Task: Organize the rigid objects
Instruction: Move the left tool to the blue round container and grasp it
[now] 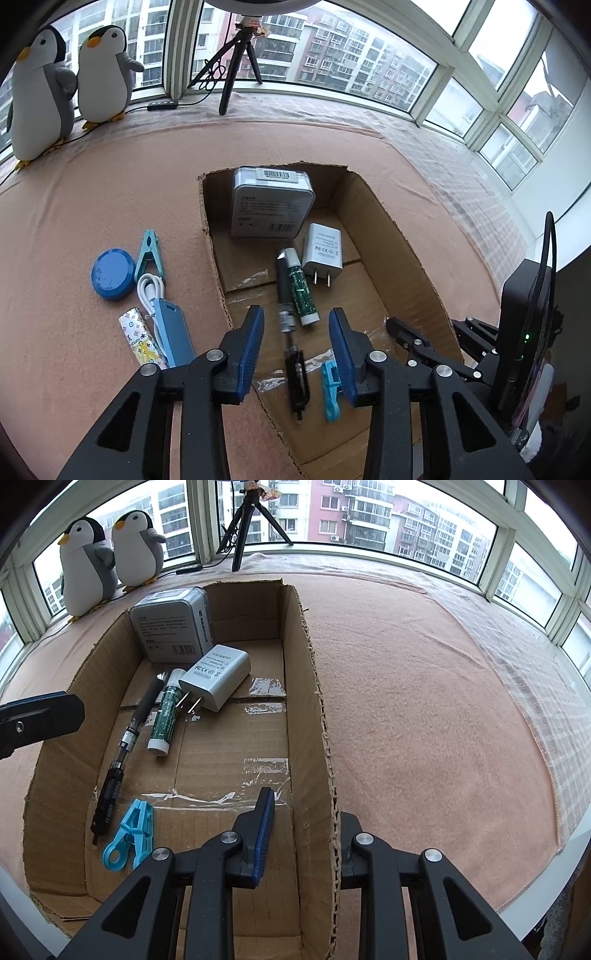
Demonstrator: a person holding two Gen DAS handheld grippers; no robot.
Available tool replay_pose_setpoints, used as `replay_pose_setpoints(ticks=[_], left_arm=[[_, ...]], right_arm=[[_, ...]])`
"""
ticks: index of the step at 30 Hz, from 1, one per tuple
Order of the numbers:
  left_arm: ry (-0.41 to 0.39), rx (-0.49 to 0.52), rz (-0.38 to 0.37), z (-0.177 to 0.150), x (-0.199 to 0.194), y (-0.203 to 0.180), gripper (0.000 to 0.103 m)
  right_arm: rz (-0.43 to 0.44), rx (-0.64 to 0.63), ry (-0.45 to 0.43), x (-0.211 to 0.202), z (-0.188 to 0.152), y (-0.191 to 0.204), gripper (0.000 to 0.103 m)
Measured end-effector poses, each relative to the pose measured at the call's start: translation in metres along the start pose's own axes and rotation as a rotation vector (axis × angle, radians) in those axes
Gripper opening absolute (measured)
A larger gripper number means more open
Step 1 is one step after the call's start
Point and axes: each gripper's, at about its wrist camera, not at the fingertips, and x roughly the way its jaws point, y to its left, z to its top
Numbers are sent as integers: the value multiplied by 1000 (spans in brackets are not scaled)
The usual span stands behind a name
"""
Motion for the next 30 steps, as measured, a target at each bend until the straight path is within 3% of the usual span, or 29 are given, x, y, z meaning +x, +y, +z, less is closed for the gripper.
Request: replay_pose_setpoints(ticks=[14,23,30], left_arm=[[-30,-4,-6,-5,-24,18,39],[-68,-85,53,-16,-61,88,39],[-34,-182,97,-29,-59,141,39]], right_arm=[[-1,-2,-1,0,1,1,23],[-2,-3,0,0,1,1,23],[-10,-8,0,0,2,0,24]])
